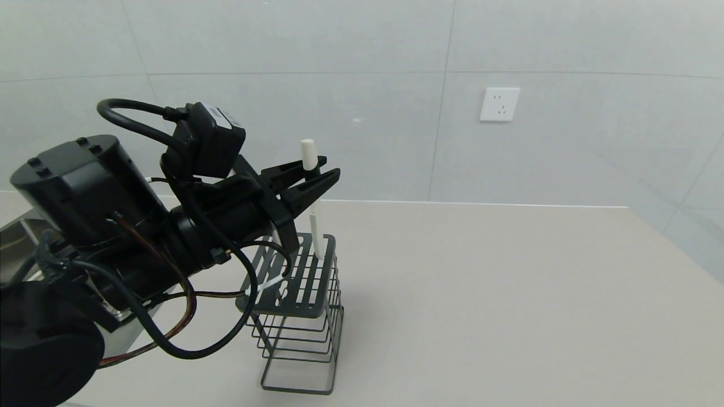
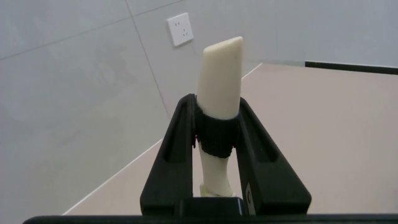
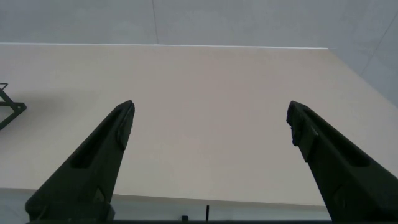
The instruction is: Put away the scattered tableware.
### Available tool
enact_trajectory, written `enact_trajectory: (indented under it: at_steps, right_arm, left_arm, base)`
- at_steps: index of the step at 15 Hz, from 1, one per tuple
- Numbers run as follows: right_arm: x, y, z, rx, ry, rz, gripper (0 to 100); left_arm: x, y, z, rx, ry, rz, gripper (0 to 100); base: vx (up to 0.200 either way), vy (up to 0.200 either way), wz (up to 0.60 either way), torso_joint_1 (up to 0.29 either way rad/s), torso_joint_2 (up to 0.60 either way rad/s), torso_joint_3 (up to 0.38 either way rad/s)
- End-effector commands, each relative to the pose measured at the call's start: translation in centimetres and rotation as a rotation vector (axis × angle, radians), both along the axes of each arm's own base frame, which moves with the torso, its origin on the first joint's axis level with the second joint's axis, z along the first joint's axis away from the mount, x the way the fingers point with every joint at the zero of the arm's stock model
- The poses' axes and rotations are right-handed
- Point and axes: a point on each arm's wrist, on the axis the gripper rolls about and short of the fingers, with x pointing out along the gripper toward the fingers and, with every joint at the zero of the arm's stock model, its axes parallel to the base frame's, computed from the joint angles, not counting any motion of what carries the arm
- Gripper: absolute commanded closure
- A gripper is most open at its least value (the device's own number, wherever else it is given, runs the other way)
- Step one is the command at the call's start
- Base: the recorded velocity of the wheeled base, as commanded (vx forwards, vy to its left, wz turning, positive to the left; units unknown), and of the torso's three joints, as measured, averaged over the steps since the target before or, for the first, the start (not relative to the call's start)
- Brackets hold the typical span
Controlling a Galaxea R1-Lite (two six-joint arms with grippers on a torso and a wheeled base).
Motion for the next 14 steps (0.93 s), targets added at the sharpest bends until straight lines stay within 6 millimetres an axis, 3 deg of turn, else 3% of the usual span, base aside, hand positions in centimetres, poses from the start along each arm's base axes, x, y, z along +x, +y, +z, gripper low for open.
enact_trajectory:
  at_steps: [1, 14]
  right_arm:
    - [0.0, 0.0, 0.0, 0.0, 0.002, 0.001, 0]
    - [0.0, 0.0, 0.0, 0.0, 0.002, 0.001, 0]
  left_arm:
    - [0.2, 0.0, -0.3, 0.006, 0.01, 0.002, 100]
    - [0.1, -0.1, -3.3, 0.051, 0.128, -0.003, 100]
  base:
    - [0.0, 0.0, 0.0, 0.0, 0.0, 0.0]
    - [0.0, 0.0, 0.0, 0.0, 0.0, 0.0]
